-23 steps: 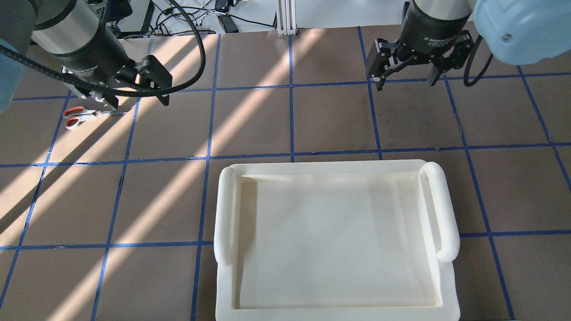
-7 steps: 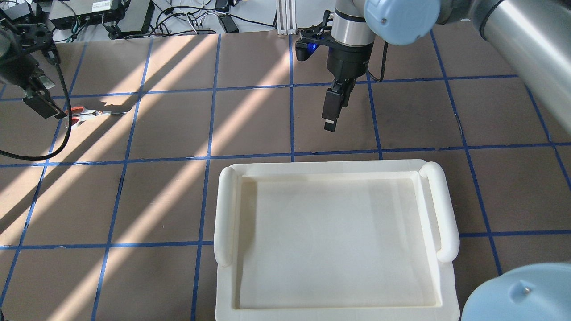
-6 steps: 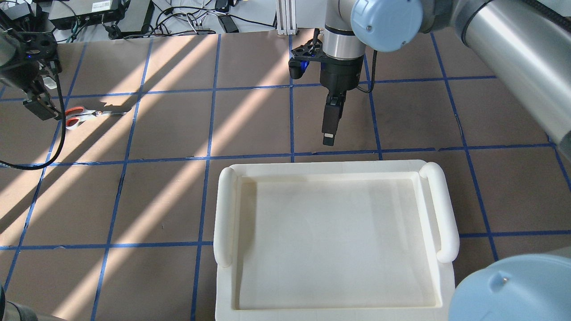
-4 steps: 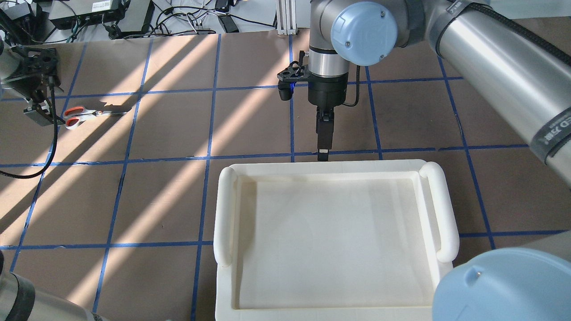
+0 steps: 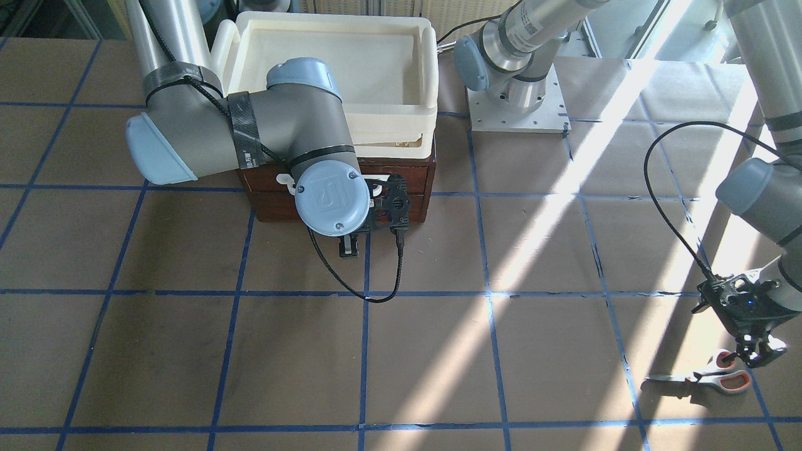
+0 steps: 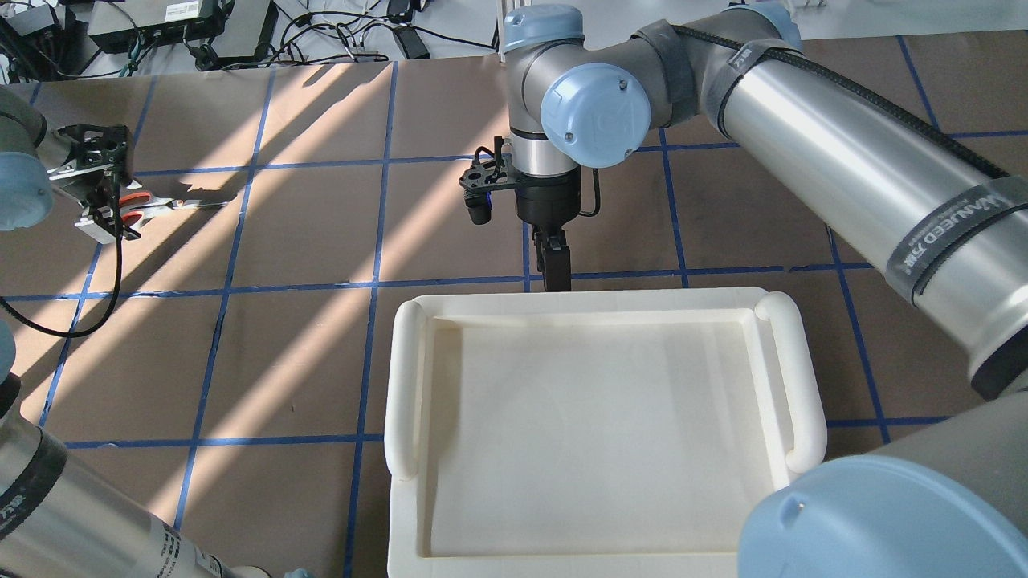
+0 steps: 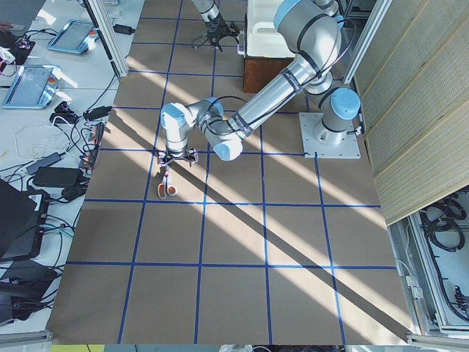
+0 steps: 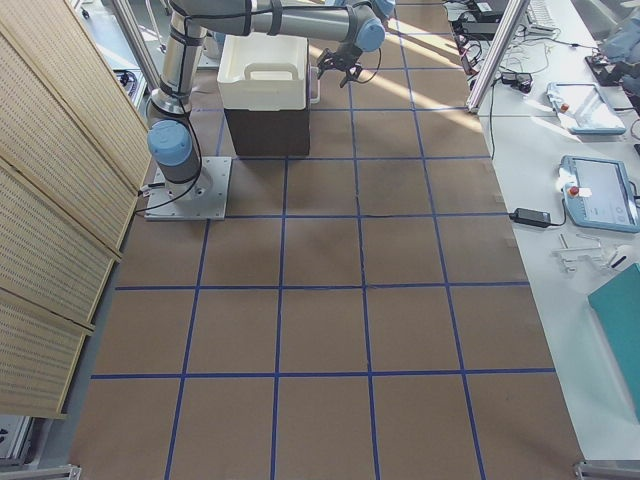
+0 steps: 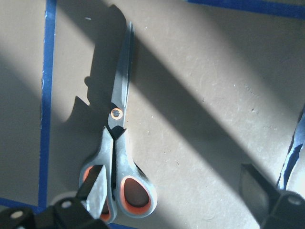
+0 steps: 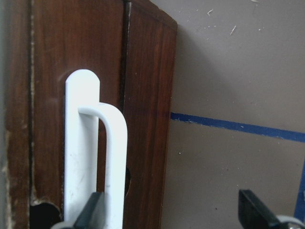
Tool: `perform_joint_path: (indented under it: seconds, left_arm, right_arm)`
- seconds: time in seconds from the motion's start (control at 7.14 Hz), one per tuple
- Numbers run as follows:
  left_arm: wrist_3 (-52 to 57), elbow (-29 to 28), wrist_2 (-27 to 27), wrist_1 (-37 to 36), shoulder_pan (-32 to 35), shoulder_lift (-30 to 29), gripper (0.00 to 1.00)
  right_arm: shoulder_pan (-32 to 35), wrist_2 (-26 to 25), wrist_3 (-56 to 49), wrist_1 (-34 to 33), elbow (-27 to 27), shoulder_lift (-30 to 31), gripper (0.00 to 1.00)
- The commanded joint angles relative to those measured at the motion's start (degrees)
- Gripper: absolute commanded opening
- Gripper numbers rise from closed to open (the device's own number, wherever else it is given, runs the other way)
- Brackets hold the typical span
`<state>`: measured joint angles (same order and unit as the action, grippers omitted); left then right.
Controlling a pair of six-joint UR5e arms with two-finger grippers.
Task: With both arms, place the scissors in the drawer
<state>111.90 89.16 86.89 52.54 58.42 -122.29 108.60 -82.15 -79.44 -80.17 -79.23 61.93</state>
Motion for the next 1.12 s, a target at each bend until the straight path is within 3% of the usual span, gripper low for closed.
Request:
perform_joint_path:
  seconds: [0.0,0.42,0.7,0.98]
  left_arm:
    - [1.39,-2.74,-0.23,-1.56,-0.06,-3.72,1.0]
    - [2.01,-5.57,-1.29,-1.56,-0.06,-7.78,0.98]
    - [1.66,-6.01,-1.29,-1.56,-0.06,-9.01,0.97]
    - [2.01,-6.72,-1.29,-1.56,-0.06,-9.28,0.92]
  right_arm:
    - [-0.49,-2.4,-1.42,0.46,-1.19,0.38,0.99]
    - [-0.76,-2.32,-1.33,0.11,-1.98,0.73,0.93]
    - [-0.67,-2.32,-1.42,-0.16,-2.15,0.65,0.74]
    - [-0.67,-2.32,-1.76,-0.59,-2.15,0.64,0.73]
